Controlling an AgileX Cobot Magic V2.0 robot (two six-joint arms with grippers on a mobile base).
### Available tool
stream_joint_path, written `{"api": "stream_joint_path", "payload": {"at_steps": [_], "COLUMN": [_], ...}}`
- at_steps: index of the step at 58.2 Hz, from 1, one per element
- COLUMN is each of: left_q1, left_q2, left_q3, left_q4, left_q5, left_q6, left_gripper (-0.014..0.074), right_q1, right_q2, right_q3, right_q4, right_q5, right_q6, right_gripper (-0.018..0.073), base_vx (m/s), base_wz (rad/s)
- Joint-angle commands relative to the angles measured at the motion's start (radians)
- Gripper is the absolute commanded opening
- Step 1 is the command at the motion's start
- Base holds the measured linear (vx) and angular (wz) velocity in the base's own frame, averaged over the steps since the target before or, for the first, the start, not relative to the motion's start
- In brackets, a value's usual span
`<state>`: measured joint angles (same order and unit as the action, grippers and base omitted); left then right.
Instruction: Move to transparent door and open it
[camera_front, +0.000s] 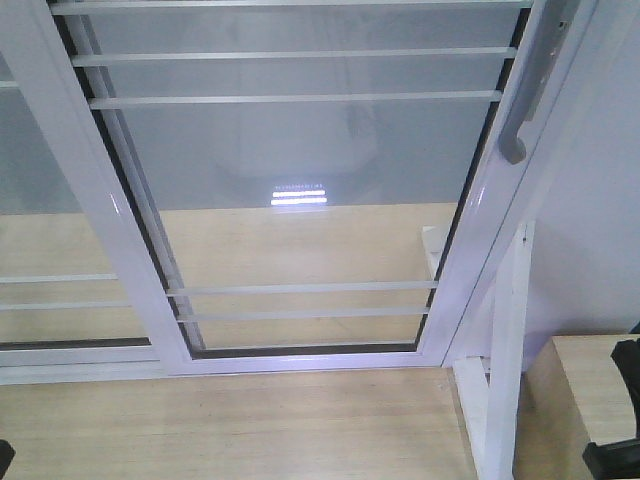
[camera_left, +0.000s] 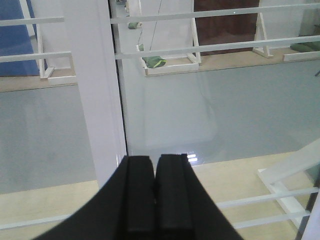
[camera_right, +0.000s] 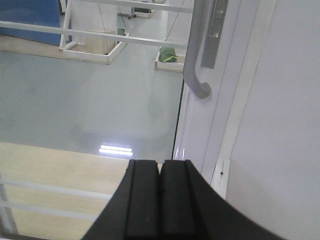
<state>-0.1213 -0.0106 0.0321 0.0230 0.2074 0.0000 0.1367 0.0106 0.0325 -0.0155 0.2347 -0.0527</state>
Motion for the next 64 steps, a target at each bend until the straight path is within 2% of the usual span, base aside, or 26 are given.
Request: {"api": "stream_joint_path", "payload": {"at_steps": [1, 64], "left_q1": [0.002, 0.002], "left_q2": [-0.005, -0.005], "left_q3": [0.007, 0.007], "left_q4": [-0.003, -0.003], "left_q5": [-0.081, -0.081], "left_q6": [-0.007, -0.007], "left_gripper": [0.0093, 0.0093], "right_q1": [0.000, 0.000], "right_q2": [0.018, 0.018], "right_q3": [0.001, 0.001], "right_q4": [-0.007, -0.008], "right_q5": [-0.077, -0.077], "right_q6": [-0.004, -0.004], "right_gripper": [-0.0006, -0.0006], "base_vx": [0.00, 0.00], "base_wz": [0.00, 0.00]}}
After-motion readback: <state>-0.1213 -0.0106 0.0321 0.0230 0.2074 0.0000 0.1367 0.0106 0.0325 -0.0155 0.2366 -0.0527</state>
